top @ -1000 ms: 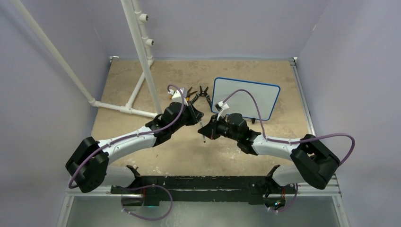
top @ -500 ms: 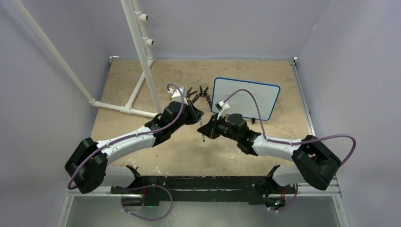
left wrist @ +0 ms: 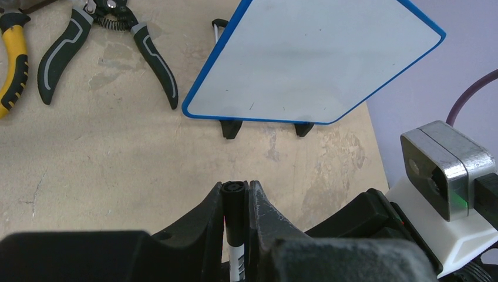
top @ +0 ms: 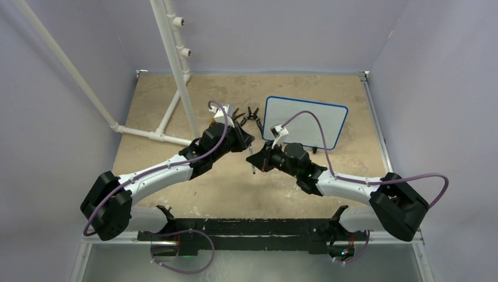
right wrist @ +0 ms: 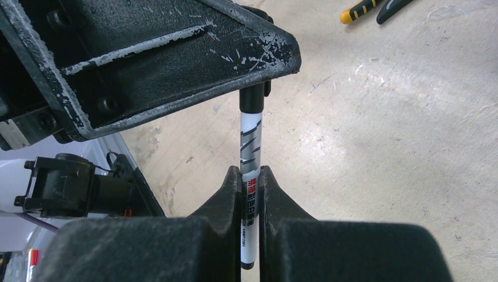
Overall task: Write a sentence on the whiteboard
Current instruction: Open the whiteboard marker at the center of the board.
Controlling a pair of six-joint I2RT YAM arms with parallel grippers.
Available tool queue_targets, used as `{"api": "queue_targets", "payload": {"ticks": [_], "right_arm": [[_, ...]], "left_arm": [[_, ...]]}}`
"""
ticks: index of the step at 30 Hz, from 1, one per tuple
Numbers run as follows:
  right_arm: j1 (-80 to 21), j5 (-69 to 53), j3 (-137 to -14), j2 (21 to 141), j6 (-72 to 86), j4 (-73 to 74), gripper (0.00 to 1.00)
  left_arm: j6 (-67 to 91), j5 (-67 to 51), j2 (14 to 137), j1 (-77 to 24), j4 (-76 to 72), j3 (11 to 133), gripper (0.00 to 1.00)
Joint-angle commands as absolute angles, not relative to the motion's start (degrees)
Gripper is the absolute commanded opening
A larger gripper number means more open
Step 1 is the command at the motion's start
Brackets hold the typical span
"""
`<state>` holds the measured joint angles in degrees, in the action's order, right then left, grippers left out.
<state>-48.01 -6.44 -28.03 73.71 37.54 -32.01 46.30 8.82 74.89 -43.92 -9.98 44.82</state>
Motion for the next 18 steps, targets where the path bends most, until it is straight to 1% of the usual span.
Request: {"api": "queue_targets", "payload": {"ticks": [1, 6, 18], "right_arm": [[-51.67, -13.17, -25.31, 71.84, 38.13, -23.12, 0.00], [-51.93, -12.85, -25.26, 71.31, 38.29, -22.40, 0.00], [-53.23, -12.72, -25.50, 71.65, 38.86, -22.47, 0.00]], "left_arm": [[43.60, 21.11, 73.92, -38.08, -16.53, 50.29, 0.00], [43.23, 21.96, 73.74, -37.83, -16.41, 50.26, 0.00], [43.71, 23.19, 73.77, -37.63, -21.37, 49.06, 0.00]]}}
